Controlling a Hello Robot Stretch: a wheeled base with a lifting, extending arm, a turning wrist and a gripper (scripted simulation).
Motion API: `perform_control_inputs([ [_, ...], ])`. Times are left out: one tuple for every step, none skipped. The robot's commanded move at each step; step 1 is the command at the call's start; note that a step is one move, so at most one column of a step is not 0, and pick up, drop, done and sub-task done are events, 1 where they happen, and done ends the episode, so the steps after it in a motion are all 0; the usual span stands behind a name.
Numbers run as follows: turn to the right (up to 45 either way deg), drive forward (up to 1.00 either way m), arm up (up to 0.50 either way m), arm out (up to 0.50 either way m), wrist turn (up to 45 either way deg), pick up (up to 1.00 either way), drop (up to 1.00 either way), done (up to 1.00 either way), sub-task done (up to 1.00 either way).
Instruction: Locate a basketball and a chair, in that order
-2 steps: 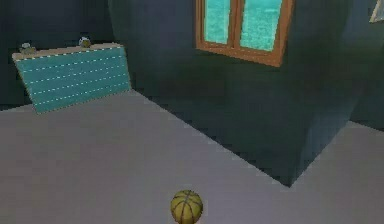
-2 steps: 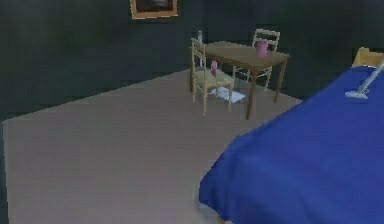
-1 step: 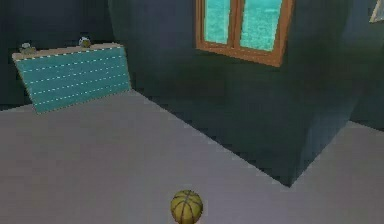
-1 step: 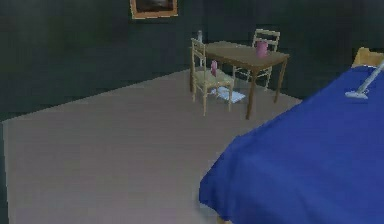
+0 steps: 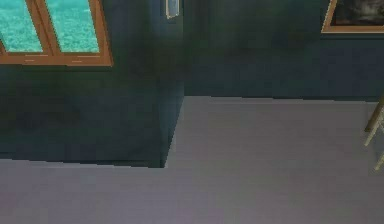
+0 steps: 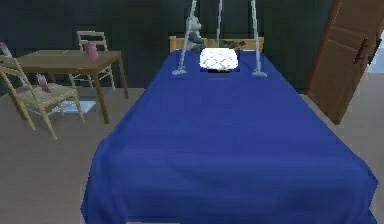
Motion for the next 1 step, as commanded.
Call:
perform_control_inputs([
  [3.0, 0.0, 0.0, 0.0, 0.0, 0.0, 0.0, 0.0, 0.0],
])
